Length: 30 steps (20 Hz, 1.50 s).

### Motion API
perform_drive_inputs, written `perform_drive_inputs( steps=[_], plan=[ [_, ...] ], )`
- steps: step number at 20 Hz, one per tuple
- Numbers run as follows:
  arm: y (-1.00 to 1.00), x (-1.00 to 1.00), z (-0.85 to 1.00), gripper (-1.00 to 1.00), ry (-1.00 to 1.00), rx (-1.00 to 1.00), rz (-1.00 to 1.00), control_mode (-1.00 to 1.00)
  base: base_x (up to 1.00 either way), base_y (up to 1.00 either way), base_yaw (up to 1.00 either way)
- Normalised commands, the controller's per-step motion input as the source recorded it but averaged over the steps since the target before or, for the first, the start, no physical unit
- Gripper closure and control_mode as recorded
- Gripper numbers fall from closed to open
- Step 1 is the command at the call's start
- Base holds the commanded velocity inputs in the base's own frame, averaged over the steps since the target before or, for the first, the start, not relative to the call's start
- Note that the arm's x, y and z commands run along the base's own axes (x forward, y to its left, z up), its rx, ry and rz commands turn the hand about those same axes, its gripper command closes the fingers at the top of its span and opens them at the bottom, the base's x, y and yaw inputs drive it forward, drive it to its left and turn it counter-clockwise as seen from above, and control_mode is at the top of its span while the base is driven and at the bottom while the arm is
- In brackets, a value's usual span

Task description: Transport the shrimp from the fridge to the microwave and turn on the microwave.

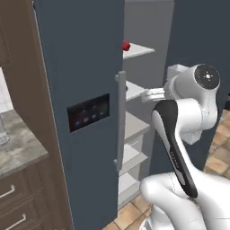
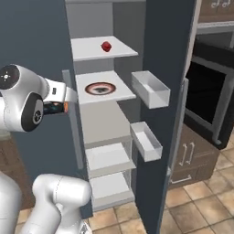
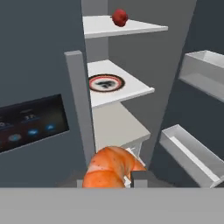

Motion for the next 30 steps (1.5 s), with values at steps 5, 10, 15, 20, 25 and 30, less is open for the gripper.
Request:
perform_drive_inputs(
  steps=[5, 10, 15, 20, 25, 30],
  plan=[
    [0.0, 0.0, 0.0, 1.0, 0.0, 0.0, 0.0, 1.0, -0.55, 0.14, -0.52],
    [0.0, 0.0, 0.0, 1.0, 0.0, 0.0, 0.0, 1.0, -0.38, -0.16, -0.34],
    [0.0, 0.0, 0.0, 1.0, 0.0, 0.0, 0.0, 1.0, -0.17, -0.49, -0.23],
    [0.0, 0.0, 0.0, 1.0, 0.0, 0.0, 0.0, 1.0, -0.1, -0.72, -0.1],
    [0.0, 0.0, 0.0, 1.0, 0.0, 0.0, 0.0, 1.0, -0.02, -0.78, -0.08],
    [0.0, 0.0, 0.0, 1.0, 0.0, 0.0, 0.0, 1.0, 0.02, -0.77, -0.03]
  ],
)
